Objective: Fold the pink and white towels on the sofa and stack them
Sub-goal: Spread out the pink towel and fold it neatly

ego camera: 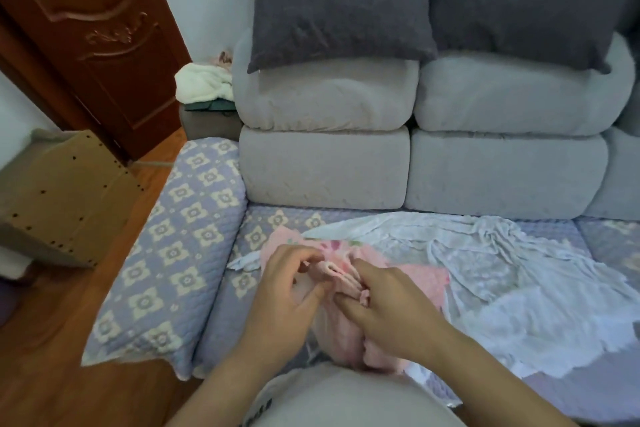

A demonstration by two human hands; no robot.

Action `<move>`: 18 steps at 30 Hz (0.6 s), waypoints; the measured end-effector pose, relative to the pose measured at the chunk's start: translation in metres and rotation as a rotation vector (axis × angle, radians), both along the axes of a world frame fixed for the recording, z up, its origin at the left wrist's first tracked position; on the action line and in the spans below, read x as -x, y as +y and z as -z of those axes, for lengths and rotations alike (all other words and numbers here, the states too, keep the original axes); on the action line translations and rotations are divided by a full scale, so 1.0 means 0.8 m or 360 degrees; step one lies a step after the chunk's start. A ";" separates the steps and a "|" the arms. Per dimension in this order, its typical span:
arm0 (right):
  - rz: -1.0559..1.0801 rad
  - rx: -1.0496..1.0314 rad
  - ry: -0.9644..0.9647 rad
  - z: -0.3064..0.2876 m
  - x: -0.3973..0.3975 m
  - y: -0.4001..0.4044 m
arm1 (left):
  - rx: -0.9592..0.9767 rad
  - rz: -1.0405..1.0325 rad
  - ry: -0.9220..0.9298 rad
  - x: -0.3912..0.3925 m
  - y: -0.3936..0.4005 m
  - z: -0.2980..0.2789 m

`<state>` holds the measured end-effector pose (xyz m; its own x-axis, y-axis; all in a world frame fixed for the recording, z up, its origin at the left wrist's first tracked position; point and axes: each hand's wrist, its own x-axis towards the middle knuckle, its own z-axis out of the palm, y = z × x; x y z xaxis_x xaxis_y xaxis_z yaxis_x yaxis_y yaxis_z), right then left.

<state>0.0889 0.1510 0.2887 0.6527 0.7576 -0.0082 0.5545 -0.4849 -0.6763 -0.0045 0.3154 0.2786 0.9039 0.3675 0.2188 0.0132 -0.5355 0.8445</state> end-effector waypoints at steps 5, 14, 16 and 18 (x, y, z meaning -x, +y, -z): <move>-0.0230 -0.0140 0.0533 -0.007 -0.008 -0.002 | 0.0009 0.0148 -0.0085 0.000 0.016 -0.013; -0.0182 -0.0520 0.1014 -0.009 -0.013 -0.001 | 0.0206 0.0756 0.0249 0.000 0.036 -0.032; -0.0213 -0.0507 0.0827 -0.011 -0.011 0.005 | 0.0233 0.0781 0.0281 -0.006 0.042 -0.041; -0.0198 -0.0530 0.0717 -0.011 -0.011 0.004 | 0.0249 0.0767 0.0284 -0.010 0.046 -0.046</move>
<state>0.0977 0.1546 0.2977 0.5457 0.8379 -0.0125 0.2154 -0.1547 -0.9642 0.0034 0.3519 0.3157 0.9963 -0.0827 0.0221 -0.0524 -0.3843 0.9217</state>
